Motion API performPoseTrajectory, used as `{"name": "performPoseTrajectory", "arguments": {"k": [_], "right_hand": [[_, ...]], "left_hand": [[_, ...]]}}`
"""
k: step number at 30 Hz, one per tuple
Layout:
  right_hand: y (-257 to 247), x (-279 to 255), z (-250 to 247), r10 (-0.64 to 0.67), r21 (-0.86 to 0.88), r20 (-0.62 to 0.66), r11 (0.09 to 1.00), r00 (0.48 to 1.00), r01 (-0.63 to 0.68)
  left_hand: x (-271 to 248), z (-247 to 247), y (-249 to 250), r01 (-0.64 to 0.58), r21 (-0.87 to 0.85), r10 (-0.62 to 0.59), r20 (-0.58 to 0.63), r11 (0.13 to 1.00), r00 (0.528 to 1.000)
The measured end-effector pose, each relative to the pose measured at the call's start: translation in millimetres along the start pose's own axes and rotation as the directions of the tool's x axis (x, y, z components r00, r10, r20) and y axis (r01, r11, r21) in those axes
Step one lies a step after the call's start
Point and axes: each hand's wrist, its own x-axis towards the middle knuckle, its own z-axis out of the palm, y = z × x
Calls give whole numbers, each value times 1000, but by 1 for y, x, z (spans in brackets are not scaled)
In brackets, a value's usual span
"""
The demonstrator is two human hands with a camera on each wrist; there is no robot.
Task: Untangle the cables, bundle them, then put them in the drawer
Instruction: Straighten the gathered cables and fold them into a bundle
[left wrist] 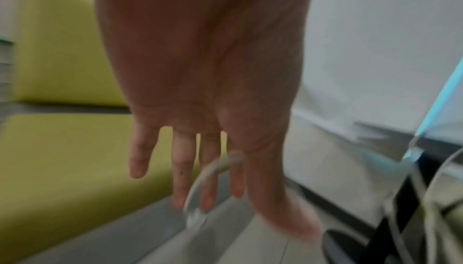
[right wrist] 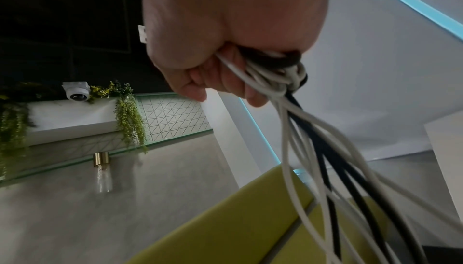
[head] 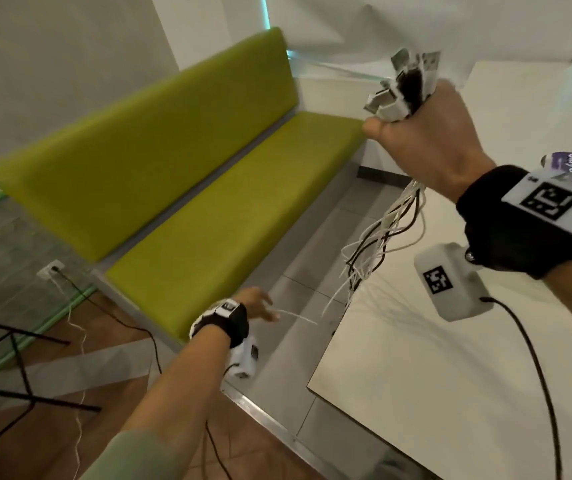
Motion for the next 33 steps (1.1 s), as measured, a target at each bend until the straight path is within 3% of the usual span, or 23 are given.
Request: {"name": "performPoseTrajectory", "arguments": {"k": [2,4,5,7,9,11,14,16,19,21,24,27,30,33], "right_hand": [[1,-5,7,9,23,26,1000,1000,-9],[3,-9,12,39,69,38,997,999,-41],[4,-11,13,56,95,36,994,998,-59],[5,-16,15,86,124,30,988,996,-89],[4,-24,13,101,168,20,980,995,-103],[3,-35,8,104,255,-4,962,995,-99],[6,-56,-8,205,321,-1,927,979,-194],[17,-73,-25,335,426,29,848,942,-315],[38,-98,-52,465,605,152,654,872,-454],[51,-116,-65,483,653,201,582,852,-484],[70,-141,-79,513,620,239,573,825,-536],[89,-165,-98,604,593,245,526,759,-610],[107,-185,-120,692,571,189,499,696,-651],[123,-206,-137,729,404,100,592,677,-697]], "left_hand": [[-12,-35,30,-112,35,111,34,993,993],[-31,-64,66,-304,47,305,-1,951,952],[-45,-73,84,-434,-21,433,-40,901,901],[-76,-78,124,-665,-262,652,-146,700,744],[-105,-70,162,-789,-416,771,-263,452,580],[-130,-54,196,-851,-403,803,-349,337,483],[-151,-25,233,-866,-364,783,-399,343,478],[-151,-7,247,-863,-352,741,-453,362,495],[-135,13,257,-900,-210,758,-485,383,436],[-130,24,264,-905,-114,799,-434,410,417],[-130,41,277,-862,34,829,-296,505,474],[-132,55,289,-792,228,825,-171,566,539],[-138,64,299,-762,361,834,-92,538,544],[-146,69,312,-716,512,831,8,474,556]]}}
